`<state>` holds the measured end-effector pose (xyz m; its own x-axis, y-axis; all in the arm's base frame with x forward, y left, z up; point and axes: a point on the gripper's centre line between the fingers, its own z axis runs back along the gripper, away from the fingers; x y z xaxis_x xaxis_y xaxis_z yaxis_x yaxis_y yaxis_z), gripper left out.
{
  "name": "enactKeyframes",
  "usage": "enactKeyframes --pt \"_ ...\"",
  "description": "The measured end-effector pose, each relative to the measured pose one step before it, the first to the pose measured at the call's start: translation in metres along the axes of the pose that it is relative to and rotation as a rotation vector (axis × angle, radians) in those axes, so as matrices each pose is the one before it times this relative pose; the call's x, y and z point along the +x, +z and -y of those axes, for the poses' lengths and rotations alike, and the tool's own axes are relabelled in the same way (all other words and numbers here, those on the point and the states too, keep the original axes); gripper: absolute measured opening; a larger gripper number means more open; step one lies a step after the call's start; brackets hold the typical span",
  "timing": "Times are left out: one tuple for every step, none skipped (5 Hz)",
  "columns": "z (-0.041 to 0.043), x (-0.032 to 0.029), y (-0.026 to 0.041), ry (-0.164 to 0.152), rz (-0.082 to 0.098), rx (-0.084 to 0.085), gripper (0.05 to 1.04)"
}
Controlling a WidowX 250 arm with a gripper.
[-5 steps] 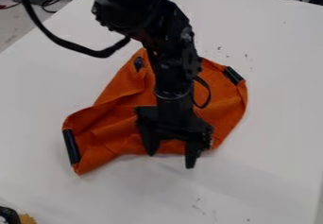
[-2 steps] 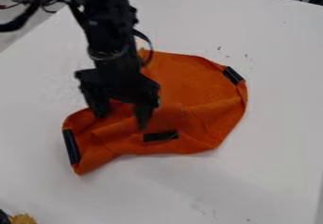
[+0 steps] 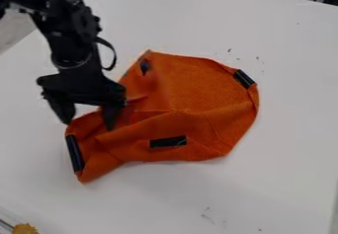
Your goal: Unfold the cloth from top left to bottom right
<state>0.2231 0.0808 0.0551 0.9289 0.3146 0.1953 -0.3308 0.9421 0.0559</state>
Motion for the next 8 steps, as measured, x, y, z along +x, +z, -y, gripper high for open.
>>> enactKeyframes --pt "-0.02222 -0.00725 -0.01372 0.0601 0.0095 0.0158 1.0" --pt "-0.01268 -0.00998 -0.01919 0.0284 -0.0746 -0.0208 0.944" --pt "0.00124 -0.00565 -0.01177 -0.011 -0.053 -0.0157 0.655" --pt "0.00132 0.00478 0.00133 -0.0028 0.0111 -0.0038 0.357" --pt "-0.00058 -0.00308 0.00425 0.0025 -0.0033 0.0028 0.156" --pt "-0.01674 -0.00645 0.00688 0.0605 0.0376 -0.0065 0.07" --pt "-0.03717 -0.00902 -0.00404 0.1111 0.0461 -0.0475 0.063" --pt "-0.02369 0.00069 -0.0144 0.1035 0.0359 -0.0994 0.062"
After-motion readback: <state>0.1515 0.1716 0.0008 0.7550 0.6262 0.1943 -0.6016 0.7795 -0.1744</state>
